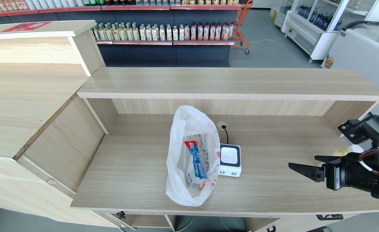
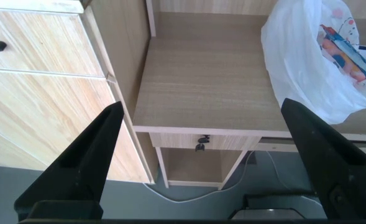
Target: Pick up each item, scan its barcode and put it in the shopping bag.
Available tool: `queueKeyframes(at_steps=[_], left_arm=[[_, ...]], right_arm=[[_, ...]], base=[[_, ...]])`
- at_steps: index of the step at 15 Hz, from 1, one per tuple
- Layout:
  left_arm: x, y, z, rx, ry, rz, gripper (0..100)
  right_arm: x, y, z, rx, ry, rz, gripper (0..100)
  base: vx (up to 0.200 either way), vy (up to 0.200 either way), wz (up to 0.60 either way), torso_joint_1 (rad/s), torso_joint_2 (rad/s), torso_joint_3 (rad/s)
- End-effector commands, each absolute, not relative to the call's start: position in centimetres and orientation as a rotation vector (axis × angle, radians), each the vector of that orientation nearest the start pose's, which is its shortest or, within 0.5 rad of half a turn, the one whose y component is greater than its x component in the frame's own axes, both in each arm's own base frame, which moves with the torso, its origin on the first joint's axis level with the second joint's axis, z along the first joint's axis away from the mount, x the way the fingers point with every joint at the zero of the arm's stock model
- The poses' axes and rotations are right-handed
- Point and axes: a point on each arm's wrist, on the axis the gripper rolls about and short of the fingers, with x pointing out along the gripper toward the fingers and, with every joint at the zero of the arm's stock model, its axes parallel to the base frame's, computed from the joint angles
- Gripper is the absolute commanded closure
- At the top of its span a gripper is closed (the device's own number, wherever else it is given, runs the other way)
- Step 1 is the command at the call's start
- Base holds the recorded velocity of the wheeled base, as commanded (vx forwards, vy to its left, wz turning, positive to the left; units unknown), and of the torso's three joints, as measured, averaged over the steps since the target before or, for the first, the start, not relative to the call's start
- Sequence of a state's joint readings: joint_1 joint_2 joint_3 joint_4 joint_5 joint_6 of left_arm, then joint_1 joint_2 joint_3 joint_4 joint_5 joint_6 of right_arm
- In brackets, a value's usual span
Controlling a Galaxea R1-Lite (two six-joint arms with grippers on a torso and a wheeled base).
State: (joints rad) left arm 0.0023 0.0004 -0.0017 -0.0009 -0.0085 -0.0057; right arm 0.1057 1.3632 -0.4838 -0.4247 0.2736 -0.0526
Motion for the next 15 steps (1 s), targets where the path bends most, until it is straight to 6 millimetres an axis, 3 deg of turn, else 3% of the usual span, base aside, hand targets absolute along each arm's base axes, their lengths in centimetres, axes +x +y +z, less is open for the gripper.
queueKeyframes(at_steps=[1, 8, 11, 15], left_arm=[[-2.3, 0.0, 7.6, -0.006, -0.002, -0.006, 0], [-2.3, 0.0, 7.6, -0.003, -0.003, -0.008, 0], [-2.3, 0.0, 7.6, -0.003, -0.003, -0.006, 0], [-2.3, 0.0, 7.6, -0.003, -0.003, -0.006, 0]], right_arm=[[20.0, 2.3, 15.9, -0.011, 0.464, 0.353, 0], [20.7, 1.4, 14.4, -0.024, 0.539, 0.254, 0], [21.1, 0.3, 12.9, -0.167, 0.615, 0.134, 0], [21.8, 0.2, 11.8, -0.165, 0.665, 0.139, 0]], base=[[0.000, -0.200, 0.00, 0.002, 0.00, 0.002], [0.000, -0.200, 0.00, 0.002, 0.00, 0.001], [0.000, -0.200, 0.00, -0.001, 0.00, 0.004], [0.000, -0.200, 0.00, 0.004, 0.00, 0.005]])
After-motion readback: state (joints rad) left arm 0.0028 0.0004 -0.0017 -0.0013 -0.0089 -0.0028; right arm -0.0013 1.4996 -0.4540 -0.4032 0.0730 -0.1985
